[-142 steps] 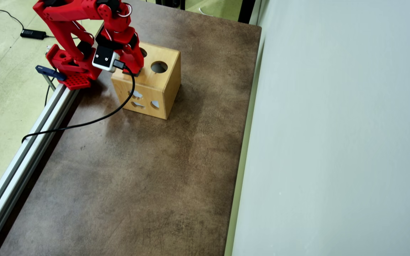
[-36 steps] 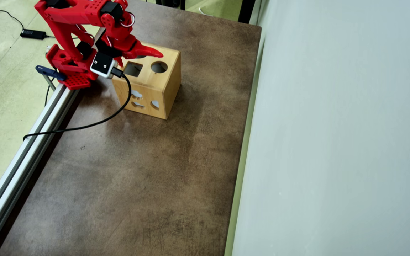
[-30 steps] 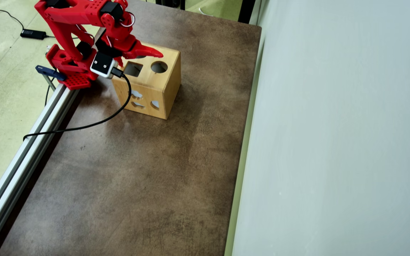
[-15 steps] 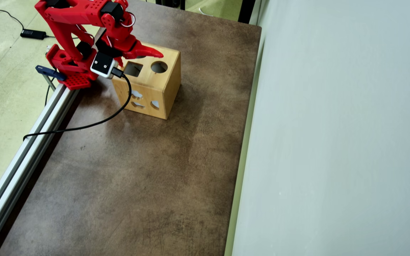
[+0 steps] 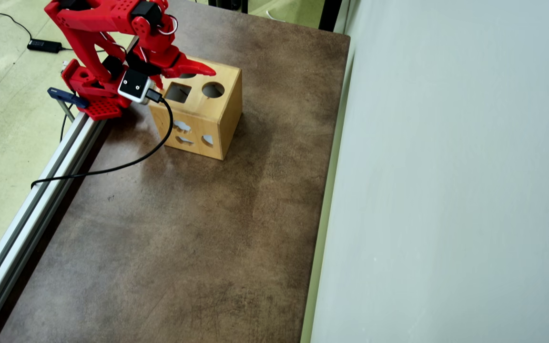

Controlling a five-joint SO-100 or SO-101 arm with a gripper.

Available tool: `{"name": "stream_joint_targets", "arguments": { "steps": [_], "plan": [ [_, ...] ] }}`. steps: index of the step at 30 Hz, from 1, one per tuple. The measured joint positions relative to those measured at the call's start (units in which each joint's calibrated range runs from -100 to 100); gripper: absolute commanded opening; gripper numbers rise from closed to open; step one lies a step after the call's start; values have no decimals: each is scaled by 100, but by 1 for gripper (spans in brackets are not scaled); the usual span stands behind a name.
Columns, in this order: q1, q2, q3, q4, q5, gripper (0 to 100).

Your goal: Pick and place the red cube on the square hole

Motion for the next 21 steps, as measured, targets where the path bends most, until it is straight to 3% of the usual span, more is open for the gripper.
{"name": "stream_joint_targets", "arguments": {
  "steps": [21],
  "plan": [
    [7, -508, 0, 0, 0, 92]
  ]
}}
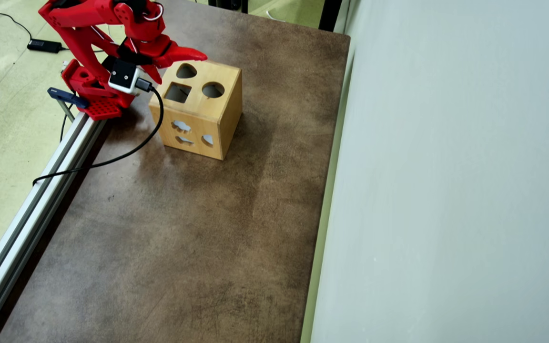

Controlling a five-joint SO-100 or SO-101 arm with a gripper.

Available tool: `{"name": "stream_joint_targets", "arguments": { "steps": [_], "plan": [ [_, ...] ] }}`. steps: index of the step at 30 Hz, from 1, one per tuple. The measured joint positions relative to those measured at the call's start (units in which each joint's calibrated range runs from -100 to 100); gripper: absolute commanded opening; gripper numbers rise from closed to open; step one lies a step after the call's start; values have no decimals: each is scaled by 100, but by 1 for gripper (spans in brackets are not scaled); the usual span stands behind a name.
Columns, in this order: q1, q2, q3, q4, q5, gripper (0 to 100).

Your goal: Pick and place the red cube on the square hole

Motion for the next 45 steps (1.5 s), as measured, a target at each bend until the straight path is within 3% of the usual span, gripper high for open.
{"name": "stream_joint_targets", "arguments": {
  "steps": [37, 45],
  "plan": [
    [0, 0, 0, 0, -5, 92],
    [0, -1517, 0, 0, -5, 92]
  ]
}}
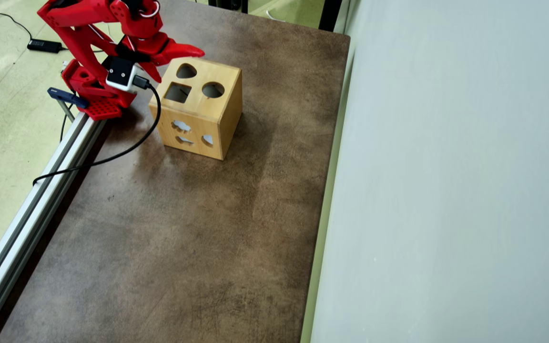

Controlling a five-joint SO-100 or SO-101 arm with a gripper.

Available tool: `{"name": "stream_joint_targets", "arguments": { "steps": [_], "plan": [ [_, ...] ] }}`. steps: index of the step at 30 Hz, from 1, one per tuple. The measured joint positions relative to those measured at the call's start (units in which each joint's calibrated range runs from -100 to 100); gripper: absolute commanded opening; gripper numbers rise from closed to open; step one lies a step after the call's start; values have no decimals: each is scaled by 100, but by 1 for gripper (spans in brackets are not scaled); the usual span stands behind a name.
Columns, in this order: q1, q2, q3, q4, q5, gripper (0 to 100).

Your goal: Pick and place the red cube on the square hole

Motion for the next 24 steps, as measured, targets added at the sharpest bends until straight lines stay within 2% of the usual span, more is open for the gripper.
{"name": "stream_joint_targets", "arguments": {
  "steps": [13, 24],
  "plan": [
    [-7, -3398, 0, 8, 0, 92],
    [-7, -4153, -9, 16, 0, 92]
  ]
}}
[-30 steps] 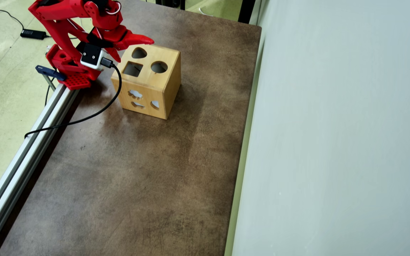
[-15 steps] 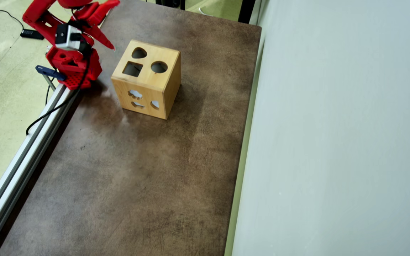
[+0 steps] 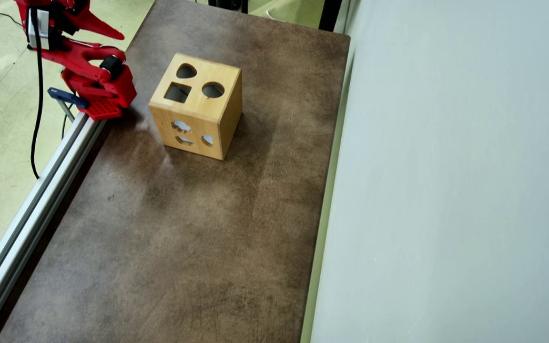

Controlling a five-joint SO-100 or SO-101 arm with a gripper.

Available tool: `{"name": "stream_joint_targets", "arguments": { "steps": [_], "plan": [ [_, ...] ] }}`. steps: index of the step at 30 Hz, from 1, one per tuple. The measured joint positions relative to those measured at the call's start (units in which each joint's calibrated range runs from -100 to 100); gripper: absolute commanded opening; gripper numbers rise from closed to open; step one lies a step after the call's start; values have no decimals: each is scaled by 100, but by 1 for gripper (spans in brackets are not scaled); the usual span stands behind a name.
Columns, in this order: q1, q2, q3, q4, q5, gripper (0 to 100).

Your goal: Pick and place the red cube on the square hole

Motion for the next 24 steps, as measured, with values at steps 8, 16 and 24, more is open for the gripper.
{"name": "stream_joint_targets", "arguments": {
  "steps": [8, 16, 24],
  "plan": [
    [-36, -500, 0, 0, 0, 92],
    [-36, -754, -9, 0, 0, 92],
    [-36, -847, -9, 0, 0, 92]
  ]
}}
